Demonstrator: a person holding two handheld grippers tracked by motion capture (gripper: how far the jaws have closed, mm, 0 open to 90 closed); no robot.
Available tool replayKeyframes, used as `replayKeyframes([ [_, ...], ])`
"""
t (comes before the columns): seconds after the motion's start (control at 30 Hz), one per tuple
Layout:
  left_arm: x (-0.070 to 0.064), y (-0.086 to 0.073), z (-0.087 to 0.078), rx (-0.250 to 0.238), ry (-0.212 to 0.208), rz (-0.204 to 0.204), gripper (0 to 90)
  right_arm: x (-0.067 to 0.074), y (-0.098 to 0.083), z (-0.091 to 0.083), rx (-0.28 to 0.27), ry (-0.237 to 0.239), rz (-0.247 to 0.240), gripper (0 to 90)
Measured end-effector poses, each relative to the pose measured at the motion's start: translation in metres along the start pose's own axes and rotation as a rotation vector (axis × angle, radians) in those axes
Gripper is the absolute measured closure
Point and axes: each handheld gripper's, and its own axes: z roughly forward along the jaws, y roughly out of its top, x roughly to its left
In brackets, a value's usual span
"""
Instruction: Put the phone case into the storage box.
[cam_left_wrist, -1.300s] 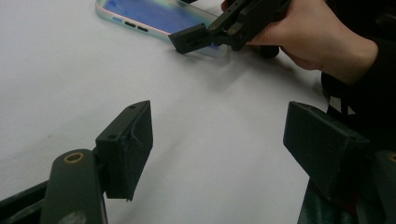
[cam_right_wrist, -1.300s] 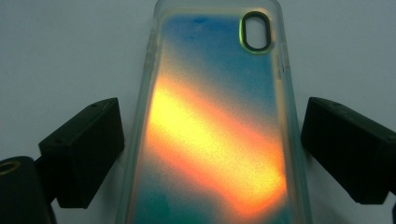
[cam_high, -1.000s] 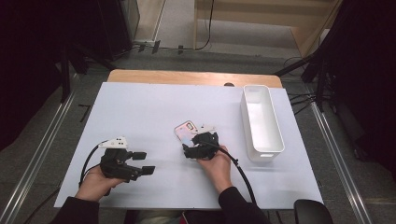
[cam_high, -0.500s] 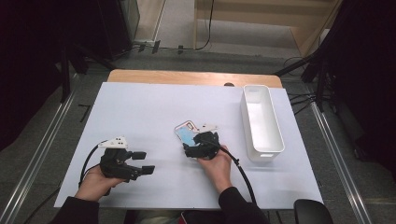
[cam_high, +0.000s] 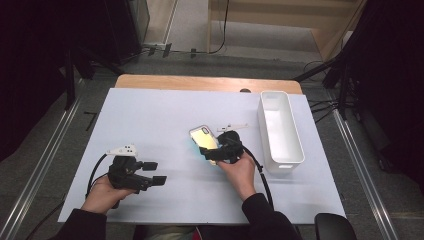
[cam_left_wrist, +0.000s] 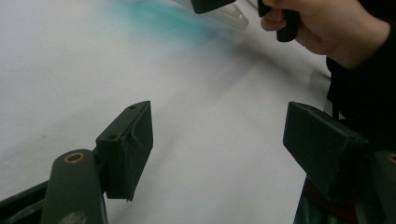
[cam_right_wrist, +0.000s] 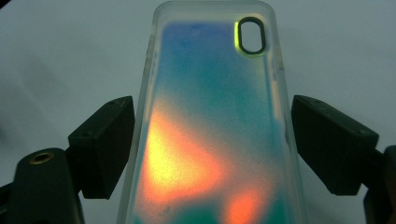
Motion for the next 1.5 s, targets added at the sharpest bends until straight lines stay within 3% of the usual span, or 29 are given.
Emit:
replayKeyframes([
  [0.17, 0.0, 0.002, -0.001, -0.021, 0.005, -0.031, 23.8, -0.005, 0.006, -0.011, 0.016, 0.052, 0.026, 15.4],
  [0.3, -0.001, 0.004, -0.001, -0.028, -0.013, -0.039, 24.0, -0.005, 0.009, -0.022, 0.035, 0.059, 0.001, 15.4],
  [0.4, -0.003, 0.007, 0.002, -0.003, -0.021, -0.05, 24.0, -0.005, 0.009, -0.032, 0.04, 0.088, -0.013, 15.4],
  [0.53, -0.005, 0.012, 0.007, 0.021, -0.044, -0.093, 24.1, -0.005, 0.008, -0.042, 0.025, 0.115, -0.027, 15.4],
  [0.7, -0.008, 0.019, 0.012, 0.036, -0.054, -0.092, 27.1, -0.008, 0.006, -0.049, -0.025, 0.151, 0.002, 15.4],
  [0.83, -0.009, 0.03, 0.013, 0.028, -0.048, -0.095, 26.9, -0.009, 0.007, -0.053, -0.049, 0.158, 0.025, 15.4],
  [1.0, -0.005, 0.048, 0.014, 0.02, -0.038, -0.144, 26.8, -0.009, 0.007, -0.051, -0.054, 0.16, 0.045, 15.4],
  [1.17, -0.003, 0.063, 0.016, 0.037, 0.019, -0.137, 26.7, -0.006, 0.007, -0.047, -0.066, 0.158, 0.063, 15.4],
  [1.5, -0.002, 0.083, 0.019, 0.015, 0.035, -0.158, 26.8, 0.002, 0.006, -0.04, -0.1, 0.137, 0.103, 15.3],
])
